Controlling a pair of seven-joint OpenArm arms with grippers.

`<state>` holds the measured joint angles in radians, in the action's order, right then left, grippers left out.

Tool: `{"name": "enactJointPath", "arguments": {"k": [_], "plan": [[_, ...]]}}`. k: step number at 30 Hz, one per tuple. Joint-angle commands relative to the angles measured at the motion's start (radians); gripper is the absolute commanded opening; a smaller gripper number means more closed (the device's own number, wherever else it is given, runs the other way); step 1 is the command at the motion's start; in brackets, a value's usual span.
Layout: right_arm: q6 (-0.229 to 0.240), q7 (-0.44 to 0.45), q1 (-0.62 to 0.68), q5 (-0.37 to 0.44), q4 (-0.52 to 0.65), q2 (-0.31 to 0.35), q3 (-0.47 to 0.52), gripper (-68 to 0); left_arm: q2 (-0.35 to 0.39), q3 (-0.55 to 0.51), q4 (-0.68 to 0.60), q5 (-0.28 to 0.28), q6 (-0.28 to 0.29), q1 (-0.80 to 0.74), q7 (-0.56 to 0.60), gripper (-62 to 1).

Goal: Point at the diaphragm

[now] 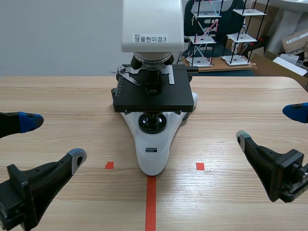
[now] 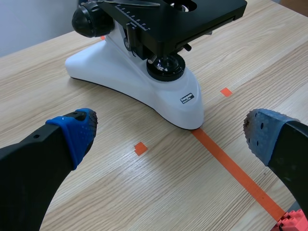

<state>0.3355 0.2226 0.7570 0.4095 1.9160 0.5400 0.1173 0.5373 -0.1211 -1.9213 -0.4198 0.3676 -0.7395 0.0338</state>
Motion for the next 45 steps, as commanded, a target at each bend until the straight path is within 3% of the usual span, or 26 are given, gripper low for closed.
{"name": "enactJointPath", "arguments": {"k": [1,18,23,40,43,45], "plan": [[-0.003,0.011,-0.006,0.010,0.012,0.000,0.007,-7.3,-0.005,-0.003,-0.006,-0.006,-0.003,-0.005,0.014,1.4],[-0.003,0.007,-0.006,0.010,0.012,0.000,0.007,-7.3,-0.005,-0.003,-0.006,-0.007,-0.003,-0.005,0.021,1.4],[-0.003,0.007,-0.006,0.010,0.012,0.000,0.007,-7.3,-0.005,-0.003,-0.006,-0.050,-0.002,-0.005,0.021,1.4],[-0.003,0.007,-0.006,0.010,0.012,0.000,0.007,-7.3,-0.005,-0.003,-0.006,-0.049,-0.003,-0.005,0.021,1.3],[-0.003,0.007,-0.006,0.010,0.012,0.000,0.007,-7.3,-0.005,-0.003,-0.006,-0.048,-0.003,-0.005,0.021,-8.7],[-0.003,0.007,-0.006,0.010,0.012,0.000,0.007,-7.3,-0.005,-0.003,-0.006,-0.048,-0.003,-0.005,0.021,-19.0]]}}
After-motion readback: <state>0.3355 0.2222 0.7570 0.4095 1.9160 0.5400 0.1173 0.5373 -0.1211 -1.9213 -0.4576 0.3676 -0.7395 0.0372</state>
